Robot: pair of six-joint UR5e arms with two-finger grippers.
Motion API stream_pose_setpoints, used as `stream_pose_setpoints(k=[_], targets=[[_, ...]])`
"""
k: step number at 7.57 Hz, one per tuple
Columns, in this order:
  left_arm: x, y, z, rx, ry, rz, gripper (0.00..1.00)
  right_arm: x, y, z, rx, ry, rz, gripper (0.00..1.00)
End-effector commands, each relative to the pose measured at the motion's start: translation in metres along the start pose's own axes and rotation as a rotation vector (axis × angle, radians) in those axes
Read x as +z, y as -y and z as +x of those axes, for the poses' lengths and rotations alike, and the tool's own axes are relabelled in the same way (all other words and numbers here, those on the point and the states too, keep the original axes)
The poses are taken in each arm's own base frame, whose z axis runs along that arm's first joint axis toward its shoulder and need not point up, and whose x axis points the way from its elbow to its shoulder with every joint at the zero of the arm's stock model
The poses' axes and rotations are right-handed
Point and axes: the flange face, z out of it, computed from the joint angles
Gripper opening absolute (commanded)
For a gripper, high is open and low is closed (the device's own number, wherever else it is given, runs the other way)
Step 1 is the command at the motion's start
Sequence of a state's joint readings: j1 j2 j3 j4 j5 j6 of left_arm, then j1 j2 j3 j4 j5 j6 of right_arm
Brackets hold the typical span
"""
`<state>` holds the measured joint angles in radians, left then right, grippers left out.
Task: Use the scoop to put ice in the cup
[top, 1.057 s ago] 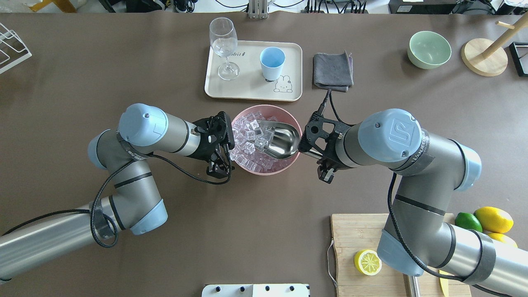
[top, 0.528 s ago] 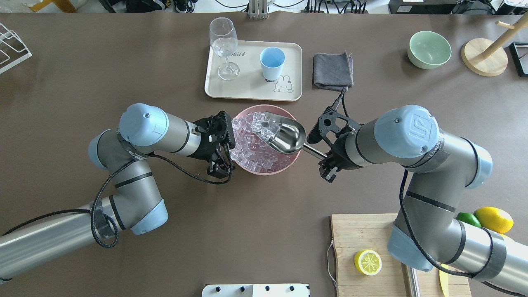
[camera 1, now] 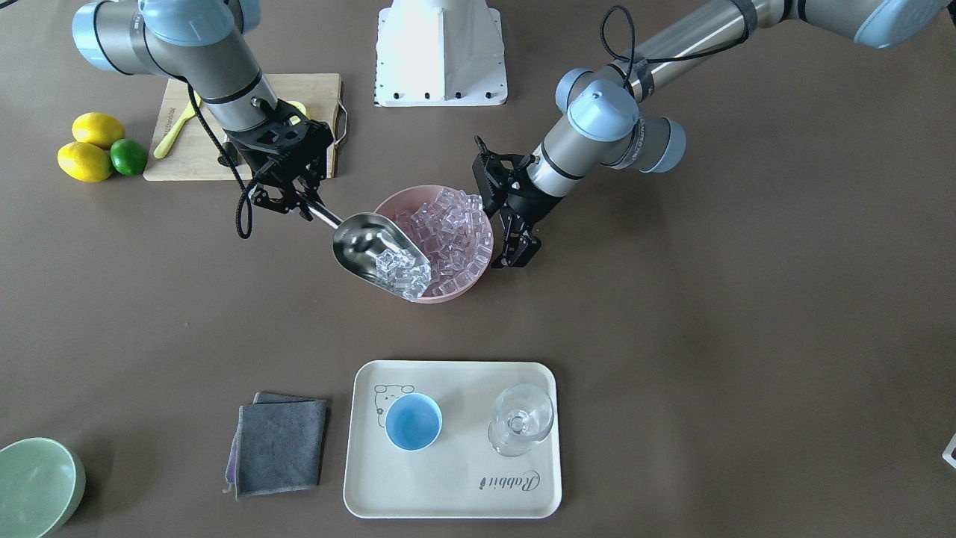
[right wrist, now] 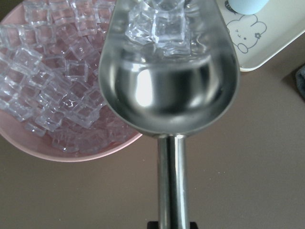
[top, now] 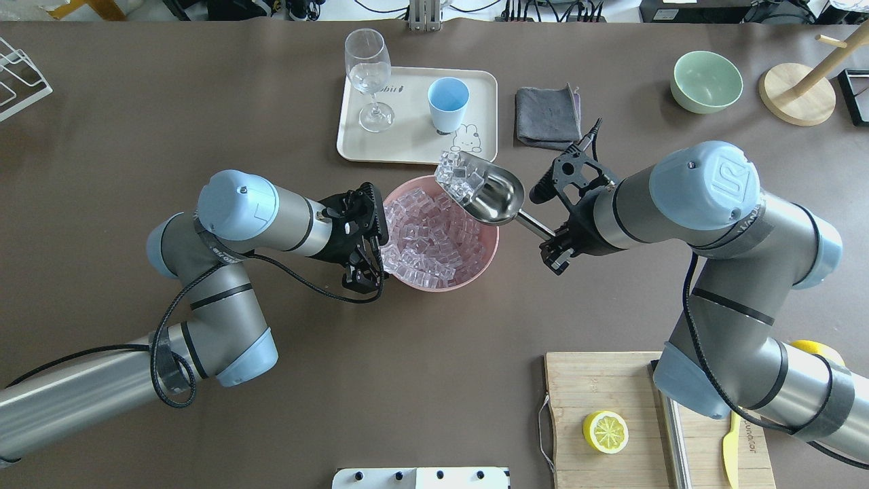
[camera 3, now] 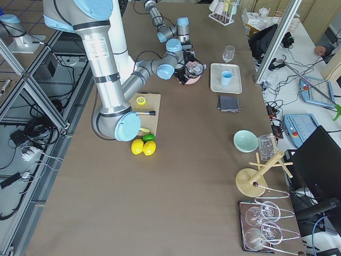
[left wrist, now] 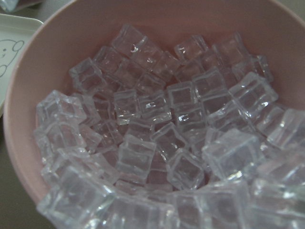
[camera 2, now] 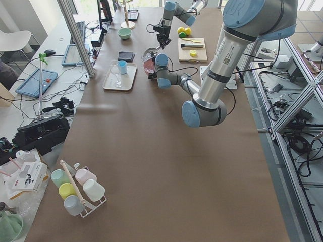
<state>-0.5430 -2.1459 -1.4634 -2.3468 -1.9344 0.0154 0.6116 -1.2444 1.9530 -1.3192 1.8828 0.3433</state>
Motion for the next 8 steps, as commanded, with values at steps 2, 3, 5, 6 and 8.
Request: stream_pose_setpoints(k=[2, 3, 5, 6, 8], targets=[[0.000, 0.001, 0.000, 0.001, 0.000, 0.002, 0.99, -0.028, 0.015, 0.034, 0.053, 0.023, 0.018, 0.00], [0.000, 0.000, 0.000, 0.001, -0.002, -0.001, 0.99, -0.039, 0.027, 0.048, 0.087, 0.013, -0.006, 0.00], [-0.014, -0.004, -0.021, -0.004, 0.028, -0.002, 0.99, -0.046, 0.064, 0.076, 0.145, 0.000, -0.051, 0.00], [-0.021, -0.013, -0.029, -0.012, 0.014, -0.007, 0.99, -0.036, 0.090, 0.090, 0.155, -0.019, -0.067, 0.00], [-0.033, -0.038, -0.040, -0.017, -0.004, -0.026, 0.99, -0.014, 0.136, 0.118, 0.165, -0.051, -0.101, 0.00]])
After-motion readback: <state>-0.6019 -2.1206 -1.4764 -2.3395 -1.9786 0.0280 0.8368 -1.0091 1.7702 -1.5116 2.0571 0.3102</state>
